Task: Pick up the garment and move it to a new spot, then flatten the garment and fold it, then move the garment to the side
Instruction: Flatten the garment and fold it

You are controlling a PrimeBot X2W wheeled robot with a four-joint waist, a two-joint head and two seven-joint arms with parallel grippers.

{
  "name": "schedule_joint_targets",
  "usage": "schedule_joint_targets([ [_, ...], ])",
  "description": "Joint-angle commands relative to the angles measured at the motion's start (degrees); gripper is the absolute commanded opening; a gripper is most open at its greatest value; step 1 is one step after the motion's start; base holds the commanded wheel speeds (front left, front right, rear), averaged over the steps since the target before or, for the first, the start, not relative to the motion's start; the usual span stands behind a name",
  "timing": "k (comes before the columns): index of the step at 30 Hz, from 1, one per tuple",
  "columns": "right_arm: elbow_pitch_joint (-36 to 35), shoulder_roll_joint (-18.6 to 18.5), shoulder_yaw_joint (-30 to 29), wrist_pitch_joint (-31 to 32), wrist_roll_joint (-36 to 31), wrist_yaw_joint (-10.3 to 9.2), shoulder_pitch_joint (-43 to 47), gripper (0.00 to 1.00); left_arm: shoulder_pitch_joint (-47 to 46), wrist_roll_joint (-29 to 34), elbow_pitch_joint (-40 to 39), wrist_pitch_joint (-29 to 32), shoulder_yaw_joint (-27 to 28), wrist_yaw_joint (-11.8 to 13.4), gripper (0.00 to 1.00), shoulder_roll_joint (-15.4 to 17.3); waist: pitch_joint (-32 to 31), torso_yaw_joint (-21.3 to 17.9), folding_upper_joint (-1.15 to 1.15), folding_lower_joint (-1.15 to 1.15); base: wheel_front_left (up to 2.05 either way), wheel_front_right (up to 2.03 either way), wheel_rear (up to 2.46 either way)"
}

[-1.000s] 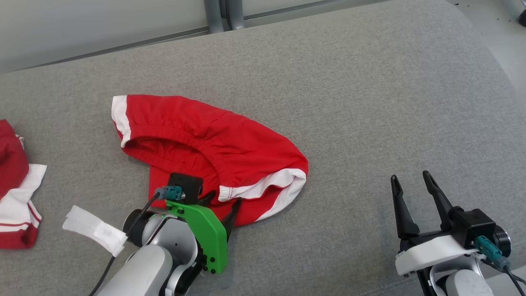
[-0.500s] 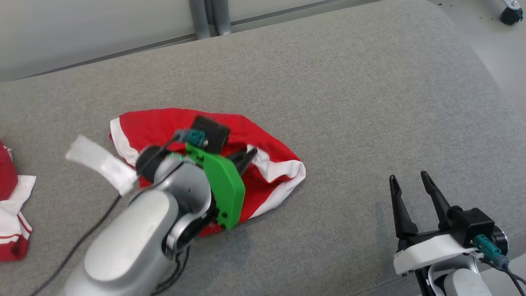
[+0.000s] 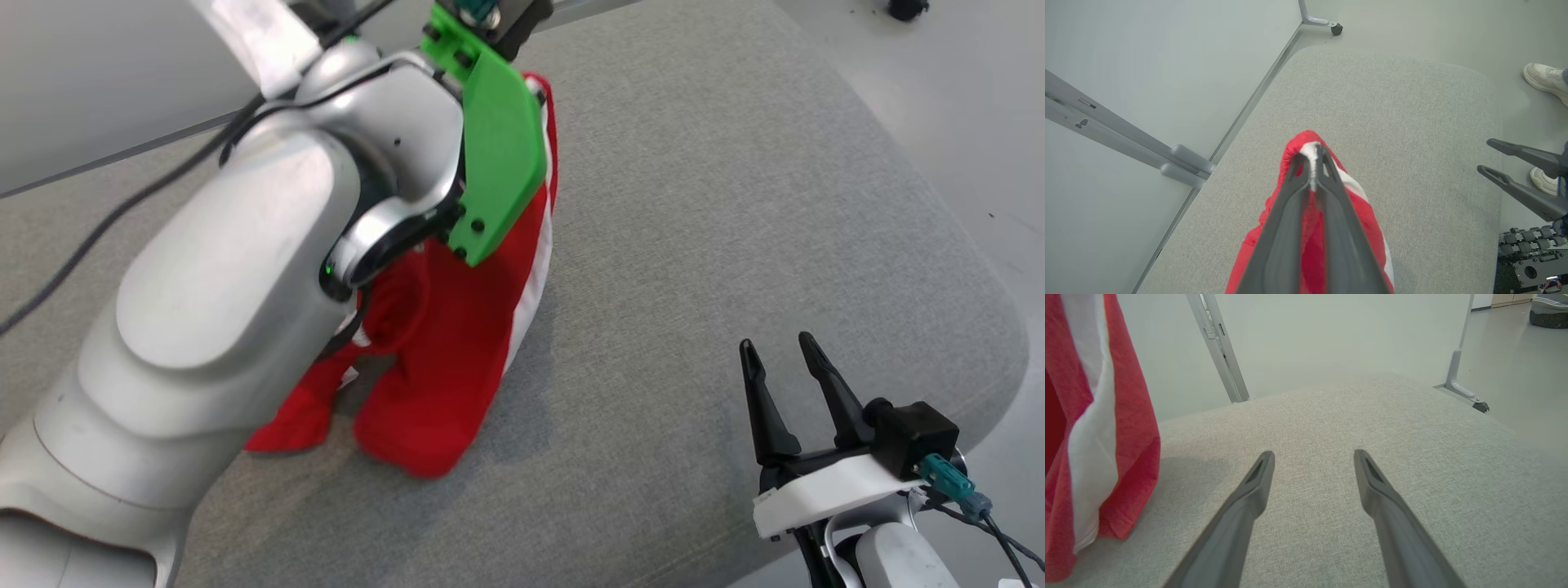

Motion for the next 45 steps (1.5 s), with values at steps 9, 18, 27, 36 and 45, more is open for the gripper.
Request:
schedule_joint_targets([
  [9,0.1,-0.1,-0.8,-0.2,2.3,0.00,-0.5,1.00,-12.1,-1.2,7.9,-2.5,4.1,-0.1,0.00,-5.6,1.1,-5.0,0.42,0.00,0.00,0.00,0.00],
  [18,0.5,-0.1,-2.8,-0.2,1.0,0.00,1.3,1.00,4.3,-6.3,6.4,-7.7,10.2,4.2,0.00,1.0,-0.2,-2.2,0.42,0.00,0.00,0.00,0.00],
  [27,0.1,-0.1,-3.3,-0.2,-2.2,0.00,1.8,1.00,33.8,-12.2,2.4,-21.6,18.7,9.0,0.00,7.0,0.7,4.1,0.42,0.00,0.00,0.00,0.00],
  [36,-0.2,-0.1,-4.3,-0.2,-5.8,0.00,2.4,1.00,50.2,-17.6,-2.9,-32.3,22.2,8.1,0.00,2.9,1.3,11.4,0.42,0.00,0.00,0.00,0.00],
  [45,0.0,-0.1,-4.1,-0.2,-8.5,0.00,2.3,1.00,53.6,-17.9,-0.6,-36.6,21.0,3.9,0.14,0.8,0.6,16.1,0.42,0.00,0.00,0.00,0.00],
])
